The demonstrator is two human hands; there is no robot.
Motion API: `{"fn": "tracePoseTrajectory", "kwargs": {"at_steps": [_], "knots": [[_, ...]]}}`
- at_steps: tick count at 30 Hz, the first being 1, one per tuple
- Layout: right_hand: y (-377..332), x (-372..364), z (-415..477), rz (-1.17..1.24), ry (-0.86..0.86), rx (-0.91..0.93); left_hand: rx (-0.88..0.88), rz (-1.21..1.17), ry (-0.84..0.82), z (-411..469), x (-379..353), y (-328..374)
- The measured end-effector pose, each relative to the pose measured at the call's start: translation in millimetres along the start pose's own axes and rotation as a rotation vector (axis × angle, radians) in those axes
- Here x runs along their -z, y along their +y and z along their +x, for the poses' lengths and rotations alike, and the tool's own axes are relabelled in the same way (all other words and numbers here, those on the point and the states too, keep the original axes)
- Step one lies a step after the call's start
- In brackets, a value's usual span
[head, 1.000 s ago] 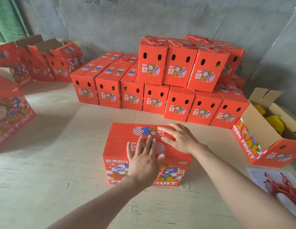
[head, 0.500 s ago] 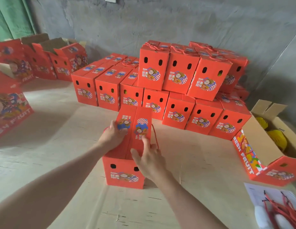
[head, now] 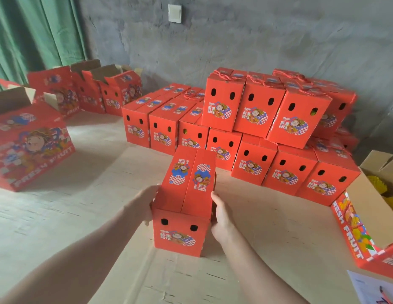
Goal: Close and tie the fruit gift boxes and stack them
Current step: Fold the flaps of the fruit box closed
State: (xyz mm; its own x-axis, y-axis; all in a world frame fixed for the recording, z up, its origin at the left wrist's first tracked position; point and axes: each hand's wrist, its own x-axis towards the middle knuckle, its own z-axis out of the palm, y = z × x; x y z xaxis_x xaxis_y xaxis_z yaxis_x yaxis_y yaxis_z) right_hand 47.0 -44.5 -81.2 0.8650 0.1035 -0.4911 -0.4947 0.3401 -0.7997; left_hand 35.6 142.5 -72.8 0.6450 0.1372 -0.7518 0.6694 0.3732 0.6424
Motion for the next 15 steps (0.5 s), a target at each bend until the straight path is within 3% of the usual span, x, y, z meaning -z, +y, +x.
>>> {"fn": "tracePoseTrajectory", "kwargs": {"at_steps": [2, 4, 6, 8, 10, 12, 15], "knots": [[-22.9, -12.9, 3.3, -0.115, 0.081, 0.177, -0.176, -0.145, -0.089, -8.4, 1.3, 20.6], [-41.9, -27.9, 5.2, -0.297, 0.159, 0.327, -0.34, -0.123, -0.121, -14.2, -0.9, 39.8], [-52.0, -44.5, 5.1, -0.533, 0.162, 0.492, -0.458, 0.139, -0.072, -17.6, -12.0, 48.9], [-54.3, -64.7, 0.9, -0.774, 0.076, 0.6, -0.584, 0.401, 0.107, -14.4, -21.3, 45.2], [-47.9, -84.7, 1.2, -0.955, -0.07, 0.592, -0.674, 0.438, 0.283, -8.5, -17.3, 36.0], [-38.8, -99.5, 4.0, -1.059, -0.136, 0.522, -0.647, 0.301, 0.33, 0.1, -7.1, 34.2], [-33.5, -112.3, 8.9, -0.992, -0.099, 0.429, -0.723, 0.225, 0.152, -2.0, -6.0, 56.7]]}}
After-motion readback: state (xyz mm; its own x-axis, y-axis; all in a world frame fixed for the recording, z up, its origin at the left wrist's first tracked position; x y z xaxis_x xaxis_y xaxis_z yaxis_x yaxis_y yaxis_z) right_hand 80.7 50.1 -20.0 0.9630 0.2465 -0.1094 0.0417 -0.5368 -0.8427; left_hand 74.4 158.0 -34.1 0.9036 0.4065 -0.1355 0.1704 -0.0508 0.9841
